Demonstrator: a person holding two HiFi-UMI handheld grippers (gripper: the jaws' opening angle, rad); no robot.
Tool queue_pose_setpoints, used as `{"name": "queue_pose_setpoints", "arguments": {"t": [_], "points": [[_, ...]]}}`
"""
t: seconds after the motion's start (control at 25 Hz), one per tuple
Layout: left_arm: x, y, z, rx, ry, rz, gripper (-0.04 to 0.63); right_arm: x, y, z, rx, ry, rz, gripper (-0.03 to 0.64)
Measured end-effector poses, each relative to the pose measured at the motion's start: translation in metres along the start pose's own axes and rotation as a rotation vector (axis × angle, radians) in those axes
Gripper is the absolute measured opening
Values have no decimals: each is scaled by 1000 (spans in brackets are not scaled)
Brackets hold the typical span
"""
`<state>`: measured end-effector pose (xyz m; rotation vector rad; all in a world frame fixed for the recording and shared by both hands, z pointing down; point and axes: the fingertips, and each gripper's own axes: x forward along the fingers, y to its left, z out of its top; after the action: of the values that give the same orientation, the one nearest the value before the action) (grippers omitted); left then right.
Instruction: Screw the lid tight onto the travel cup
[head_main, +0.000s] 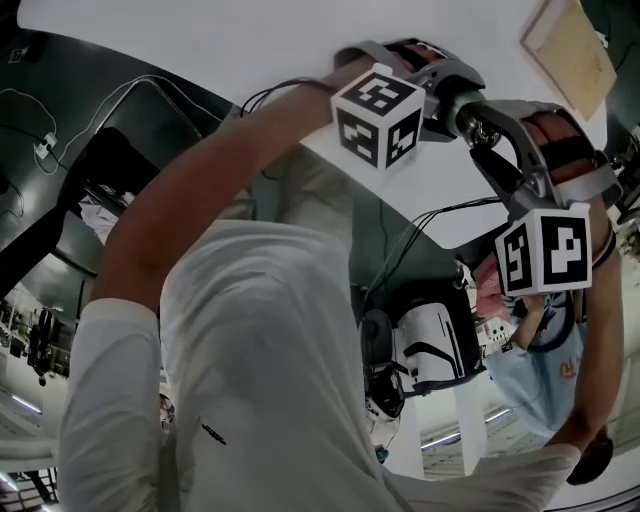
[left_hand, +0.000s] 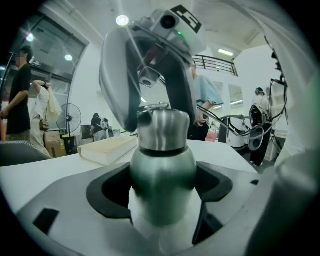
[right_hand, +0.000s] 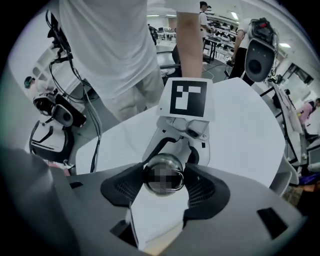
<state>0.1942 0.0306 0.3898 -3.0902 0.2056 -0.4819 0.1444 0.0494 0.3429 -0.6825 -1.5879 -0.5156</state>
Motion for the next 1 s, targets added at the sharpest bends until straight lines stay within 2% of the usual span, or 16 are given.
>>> {"name": "queue_pose_setpoints", "arguments": {"t": [0.12, 0.2, 0.44, 0.56, 0.64, 0.76, 1.0], "points": [[0, 0, 1, 1, -2, 2, 357, 0, -2, -1, 72, -14, 2, 252], [0, 0, -1, 0, 0, 6, 357, 0, -5, -1, 176, -37, -28, 252], [2, 0, -1, -6, -2, 11, 357, -3, -14, -7, 590, -124, -128, 250], [0, 0, -1, -5, 0, 11, 357, -4, -19, -10, 834, -168, -178, 250], [0, 0, -1, -5, 0, 12, 357, -7, -21, -14, 1015, -200, -236, 250], [0, 0, 0, -5, 0, 16, 357, -10, -24, -21, 1271, -270, -370, 250], [-1, 0, -1, -5, 1, 20, 357, -13, -21, -31, 1619, -309, -535, 250]]}}
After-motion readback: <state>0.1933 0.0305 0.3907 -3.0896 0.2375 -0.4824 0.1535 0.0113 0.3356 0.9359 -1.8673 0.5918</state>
